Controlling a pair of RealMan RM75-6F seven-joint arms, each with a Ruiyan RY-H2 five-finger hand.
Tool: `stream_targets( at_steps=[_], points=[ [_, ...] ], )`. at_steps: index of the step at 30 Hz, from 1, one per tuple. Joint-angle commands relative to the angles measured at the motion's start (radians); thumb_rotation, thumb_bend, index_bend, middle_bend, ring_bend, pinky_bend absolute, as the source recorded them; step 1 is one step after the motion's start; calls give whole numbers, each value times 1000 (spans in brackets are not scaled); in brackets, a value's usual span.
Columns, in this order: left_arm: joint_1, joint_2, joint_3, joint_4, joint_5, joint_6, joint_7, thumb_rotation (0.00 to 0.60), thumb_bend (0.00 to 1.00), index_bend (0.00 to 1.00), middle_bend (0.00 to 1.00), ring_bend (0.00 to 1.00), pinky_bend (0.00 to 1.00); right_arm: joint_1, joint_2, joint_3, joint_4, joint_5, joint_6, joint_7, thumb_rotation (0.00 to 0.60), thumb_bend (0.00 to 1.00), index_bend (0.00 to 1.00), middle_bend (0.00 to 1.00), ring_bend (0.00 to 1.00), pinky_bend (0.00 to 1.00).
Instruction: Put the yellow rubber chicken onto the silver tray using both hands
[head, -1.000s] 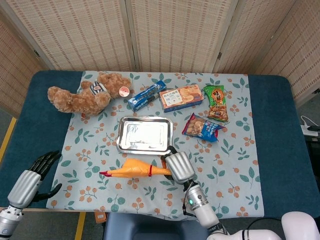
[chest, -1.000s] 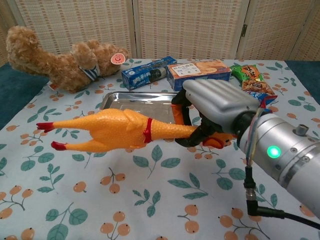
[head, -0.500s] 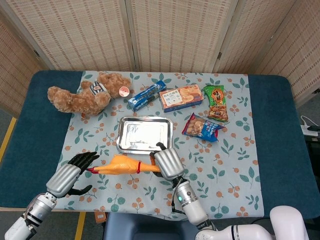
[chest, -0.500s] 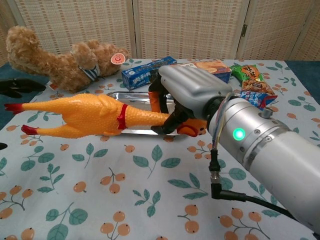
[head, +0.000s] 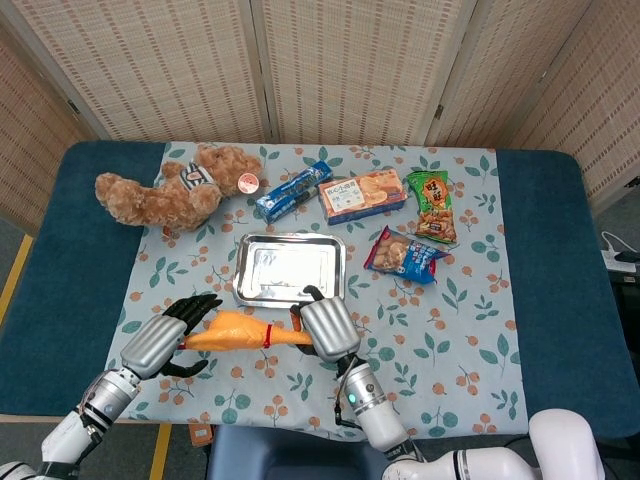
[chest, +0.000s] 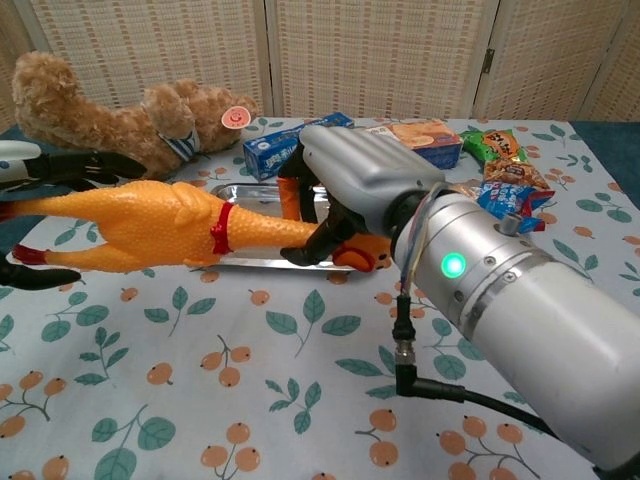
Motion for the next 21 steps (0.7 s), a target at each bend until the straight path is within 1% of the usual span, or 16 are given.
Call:
stream_targets(
  at_steps=[1, 5, 10, 13, 14, 17, 19, 21],
  points=[
    [-29, -8, -4, -13, -31, -50, -32, 600, 274, 0, 0, 0, 98, 9, -12, 3, 10, -1, 2, 6, 600, 241, 881, 634, 699, 737],
    [-45, -23, -11, -13, -51, -61, -19, 600, 273, 0, 0, 0, 132, 20, -33, 9, 33, -3, 5, 19, 600, 242, 881, 634, 702, 736],
    [-49, -54, -20, -11, -85, -46, -11, 600, 275, 0, 6, 5, 229, 29, -62, 22, 65, -14, 9, 71, 600, 240, 883, 638, 716, 736],
    [-49, -76, -31, -5, -109, -31, -20, 600, 274, 10, 114, 107, 333, 32, -76, 21, 85, -20, 8, 98, 600, 241, 887, 641, 719, 736],
    [-49, -81, -34, 0, -114, -26, -20, 600, 274, 47, 157, 152, 368, 32, -79, 20, 88, -19, 6, 103, 600, 241, 888, 643, 720, 736],
    [-43, -105, -40, 14, -126, 0, -13, 600, 278, 261, 288, 279, 481, 35, -85, 20, 93, -19, 5, 114, 600, 241, 889, 643, 723, 736],
    [-40, -117, -42, 20, -136, 11, -11, 600, 288, 411, 413, 387, 562, 36, -88, 22, 93, -19, 6, 119, 600, 241, 889, 644, 725, 736],
    [-39, -121, -45, 23, -143, 16, -16, 600, 303, 525, 520, 479, 643, 37, -89, 24, 92, -16, 7, 118, 600, 241, 889, 644, 725, 736]
  ],
)
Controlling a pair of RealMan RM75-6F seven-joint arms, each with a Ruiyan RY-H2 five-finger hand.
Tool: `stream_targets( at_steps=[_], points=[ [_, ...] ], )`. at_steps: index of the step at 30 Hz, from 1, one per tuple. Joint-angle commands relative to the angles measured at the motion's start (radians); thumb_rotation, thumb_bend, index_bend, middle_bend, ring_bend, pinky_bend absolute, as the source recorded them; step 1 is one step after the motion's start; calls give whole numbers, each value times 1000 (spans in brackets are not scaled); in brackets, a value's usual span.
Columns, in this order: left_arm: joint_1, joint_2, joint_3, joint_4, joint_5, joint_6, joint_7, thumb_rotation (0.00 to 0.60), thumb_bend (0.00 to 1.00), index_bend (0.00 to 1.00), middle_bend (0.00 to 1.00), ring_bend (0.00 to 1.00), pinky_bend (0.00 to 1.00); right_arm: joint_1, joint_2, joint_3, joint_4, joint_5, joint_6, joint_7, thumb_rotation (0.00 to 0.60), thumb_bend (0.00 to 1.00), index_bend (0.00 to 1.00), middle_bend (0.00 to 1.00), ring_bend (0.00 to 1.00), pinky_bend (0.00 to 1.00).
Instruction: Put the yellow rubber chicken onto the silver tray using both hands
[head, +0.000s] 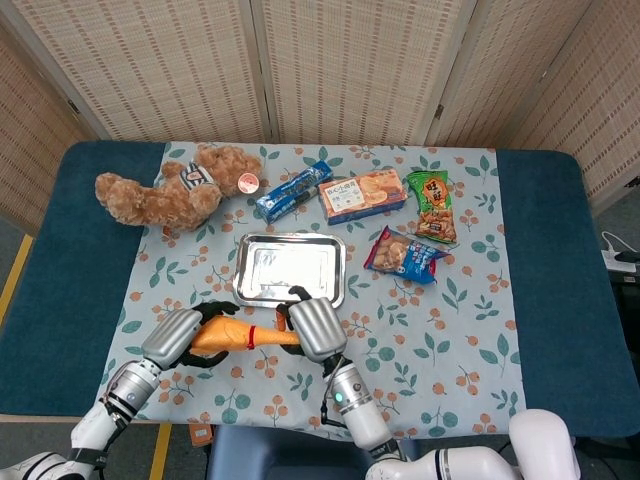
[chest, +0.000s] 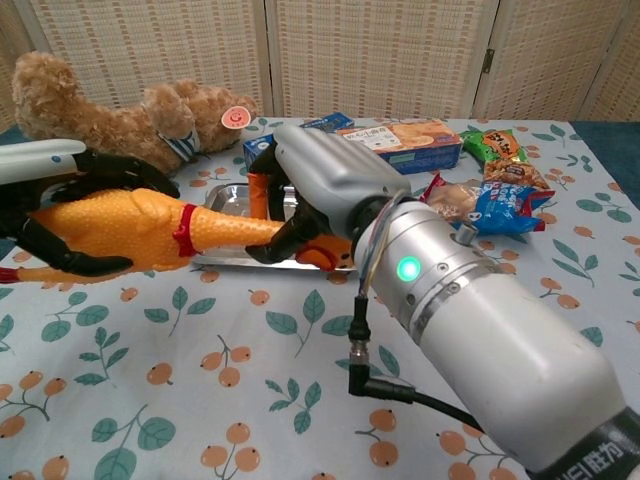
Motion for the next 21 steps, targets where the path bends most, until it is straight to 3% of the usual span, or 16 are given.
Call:
stream_targets(
  at_steps=[1, 10, 14, 21],
  points=[
    [2, -6, -5, 5, -15, 4, -9, 600, 315, 556, 551, 504, 671, 2, 0, 3, -2, 3, 1, -2, 600, 241, 889, 644, 725, 736],
    [-3, 6, -9, -7, -45, 4, -1, 600, 751, 845, 837, 765, 951, -1, 10, -2, -12, -3, 15, -5, 600, 240, 889, 644, 725, 736],
    [4, -12, -6, 1, -32, 48, 63, 600, 795, 873, 882, 816, 998, -3, 16, -2, -14, -1, 16, -5, 600, 241, 889, 644, 725, 736],
    [4, -22, 6, -14, -34, 64, 134, 600, 756, 905, 930, 867, 1000, -6, 26, -6, -18, 0, 16, 3, 600, 241, 889, 644, 725, 736]
  ],
)
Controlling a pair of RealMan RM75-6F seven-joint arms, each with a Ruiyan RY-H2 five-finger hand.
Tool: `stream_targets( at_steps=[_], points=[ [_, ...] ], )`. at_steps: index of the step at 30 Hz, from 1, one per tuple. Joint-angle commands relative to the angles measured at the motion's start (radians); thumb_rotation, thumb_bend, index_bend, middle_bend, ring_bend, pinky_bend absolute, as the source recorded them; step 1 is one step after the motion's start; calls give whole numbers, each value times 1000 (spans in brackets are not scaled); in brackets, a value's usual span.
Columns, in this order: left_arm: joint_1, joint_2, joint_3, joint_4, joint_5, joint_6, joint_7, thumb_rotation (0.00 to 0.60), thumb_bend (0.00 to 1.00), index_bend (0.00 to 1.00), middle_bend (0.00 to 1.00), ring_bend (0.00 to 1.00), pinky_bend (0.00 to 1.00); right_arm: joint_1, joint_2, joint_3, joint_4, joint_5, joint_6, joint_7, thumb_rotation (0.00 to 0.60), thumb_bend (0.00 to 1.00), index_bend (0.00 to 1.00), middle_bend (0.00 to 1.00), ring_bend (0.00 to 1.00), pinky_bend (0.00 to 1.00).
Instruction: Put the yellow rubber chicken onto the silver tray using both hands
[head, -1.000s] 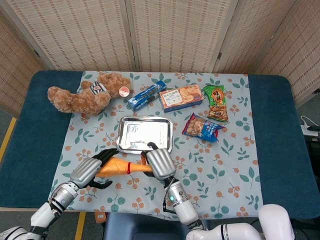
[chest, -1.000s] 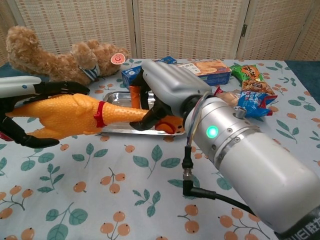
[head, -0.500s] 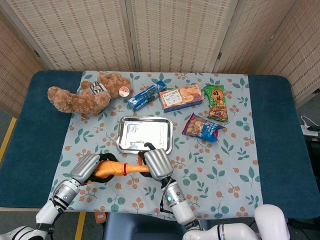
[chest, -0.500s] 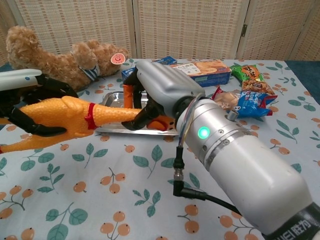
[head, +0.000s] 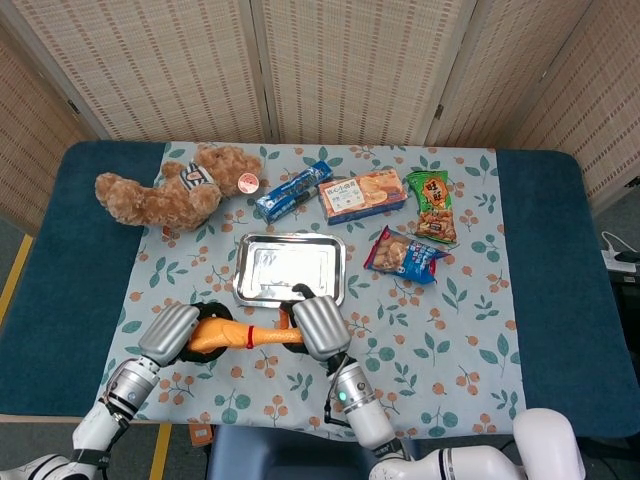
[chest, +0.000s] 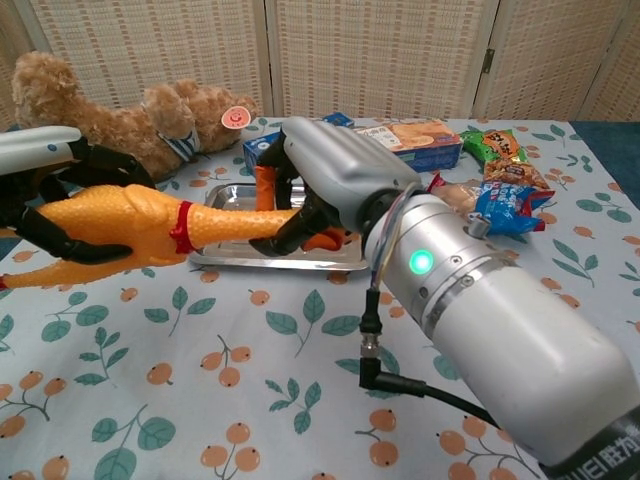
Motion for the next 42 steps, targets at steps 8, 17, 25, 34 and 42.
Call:
stream_targets(
  at_steps=[8, 17, 25, 34, 42],
  points=[
    [-15, 37, 18, -31, 17, -66, -68, 600, 466, 394, 520, 499, 679, 1, 5, 1, -3, -5, 3, 10, 600, 241, 889, 644, 725, 736],
    [-91, 144, 30, -52, 7, -276, -226, 600, 283, 0, 0, 0, 125, 2, 8, 2, -2, -13, 10, 8, 600, 240, 889, 644, 725, 737],
    [-103, 151, 33, -37, 10, -288, -236, 600, 279, 0, 0, 0, 140, 1, 12, 3, -5, -16, 10, 23, 600, 241, 889, 645, 726, 737],
    [-68, 81, 8, -40, -83, -151, -153, 600, 372, 558, 534, 470, 683, 0, 17, 2, -10, -17, 12, 24, 600, 241, 889, 645, 727, 737],
    [-38, 40, -10, -54, -100, -57, -122, 600, 690, 911, 888, 775, 995, 0, 19, 3, -10, -10, 14, 17, 600, 241, 889, 645, 727, 737]
  ],
)
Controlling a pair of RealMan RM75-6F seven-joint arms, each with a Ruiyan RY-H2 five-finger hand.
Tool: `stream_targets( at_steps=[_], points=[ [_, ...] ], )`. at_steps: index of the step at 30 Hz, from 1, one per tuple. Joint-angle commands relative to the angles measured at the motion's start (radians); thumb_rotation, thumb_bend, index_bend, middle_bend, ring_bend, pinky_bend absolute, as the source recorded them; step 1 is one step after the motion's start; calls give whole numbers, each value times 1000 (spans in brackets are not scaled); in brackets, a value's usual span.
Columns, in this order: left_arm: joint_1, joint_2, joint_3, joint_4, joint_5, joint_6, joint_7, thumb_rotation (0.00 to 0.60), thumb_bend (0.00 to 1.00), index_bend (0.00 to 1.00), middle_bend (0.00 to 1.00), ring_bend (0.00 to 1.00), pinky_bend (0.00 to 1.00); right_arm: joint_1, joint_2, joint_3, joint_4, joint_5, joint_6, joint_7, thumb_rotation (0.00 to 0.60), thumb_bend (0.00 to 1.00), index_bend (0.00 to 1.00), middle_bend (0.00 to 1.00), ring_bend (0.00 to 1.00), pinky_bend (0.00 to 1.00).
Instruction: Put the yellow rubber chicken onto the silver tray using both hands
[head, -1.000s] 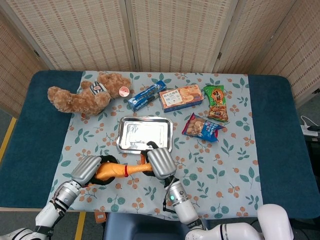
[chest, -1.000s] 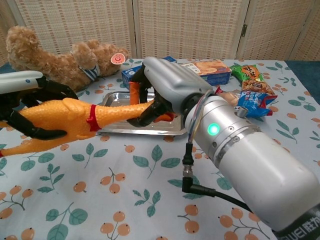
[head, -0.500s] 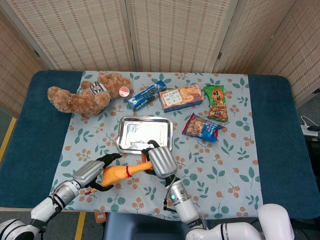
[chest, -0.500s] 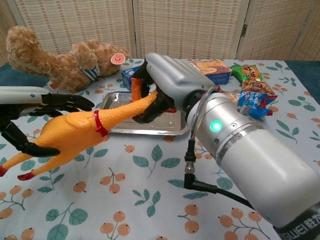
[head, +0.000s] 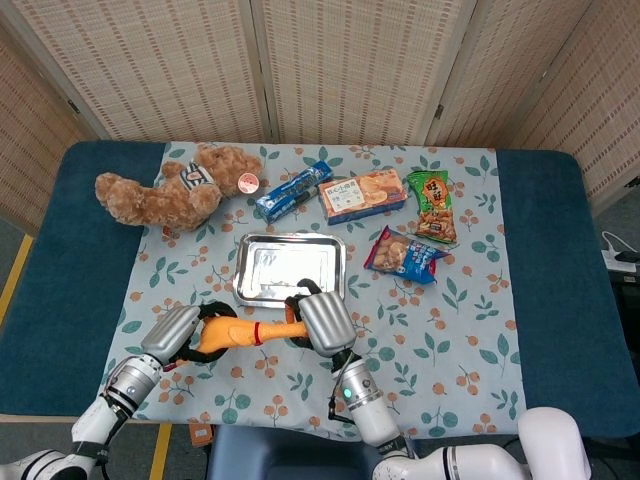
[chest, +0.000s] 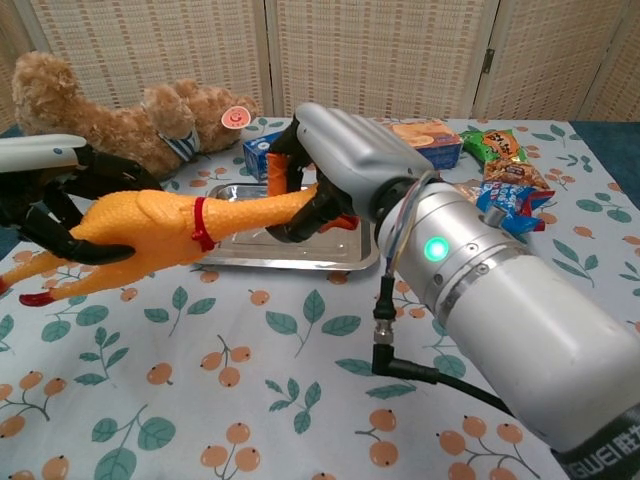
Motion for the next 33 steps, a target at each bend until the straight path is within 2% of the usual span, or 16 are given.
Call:
stream_targets(
  at_steps=[1, 5, 8, 10, 13, 14, 15, 17, 18, 19, 20, 21, 22, 24, 33],
  points=[
    [10, -8, -1, -5, 5, 19, 23, 600, 705, 914, 893, 782, 999, 0, 0, 1, 0, 2, 1, -2, 600, 241, 889, 645, 727, 737],
    [17, -9, 5, -16, 23, 30, 30, 600, 780, 924, 910, 802, 1000, 0, 0, -1, -2, 7, 1, -6, 600, 241, 889, 645, 727, 737],
    [14, 1, 12, -23, 36, 17, 33, 600, 799, 927, 915, 808, 1000, -1, 0, -4, -3, 10, 1, -7, 600, 240, 889, 645, 727, 737],
    [22, -4, 2, -27, 32, 32, 9, 600, 785, 927, 915, 809, 1000, -2, 1, -3, -5, 11, 1, -5, 600, 241, 889, 645, 727, 737],
    [31, -19, -3, -8, 49, 63, 15, 600, 681, 914, 880, 782, 974, -2, 2, -3, -7, 8, 4, -3, 600, 241, 889, 645, 727, 737],
    [34, -23, 2, 2, 63, 69, 25, 600, 621, 855, 826, 737, 923, -2, 3, -2, -7, 6, 4, -2, 600, 241, 889, 645, 727, 737],
    [35, -24, 7, 4, 73, 68, 22, 600, 558, 740, 735, 663, 842, -2, 3, -3, -7, 5, 5, -1, 600, 241, 889, 645, 727, 737],
    [37, -19, 13, 4, 92, 52, -17, 600, 463, 427, 468, 452, 651, -3, 4, -3, -6, 4, 6, 2, 600, 241, 889, 645, 727, 737],
    [32, -8, 18, 2, 97, 31, -36, 600, 425, 254, 295, 301, 532, -4, 4, -4, -6, 4, 6, 4, 600, 241, 889, 645, 727, 737],
    [25, 11, 20, -2, 105, 3, -69, 600, 390, 116, 143, 155, 416, -6, 5, -5, -4, 5, 7, 6, 600, 241, 889, 645, 727, 737],
    [21, 26, 21, -6, 110, -17, -97, 600, 365, 42, 57, 67, 329, -7, 5, -5, -1, 6, 8, 7, 600, 241, 889, 645, 727, 737],
    [17, 41, 21, -8, 118, -34, -125, 600, 342, 5, 6, 11, 247, -8, 5, -5, 2, 7, 9, 8, 600, 241, 889, 645, 727, 737],
    [15, 55, 16, -10, 132, -43, -167, 600, 327, 0, 0, 0, 192, -9, 4, -4, 6, 9, 10, 10, 600, 241, 889, 645, 727, 737],
    [21, 66, 16, -3, 163, -39, -216, 600, 312, 0, 0, 0, 149, -12, 4, -2, 14, 12, 11, 17, 600, 241, 889, 645, 727, 737],
    [47, 125, 24, 22, 270, 8, -357, 600, 292, 0, 0, 0, 115, -18, -8, -2, 80, 28, -6, 59, 600, 241, 889, 645, 733, 738]
  ],
)
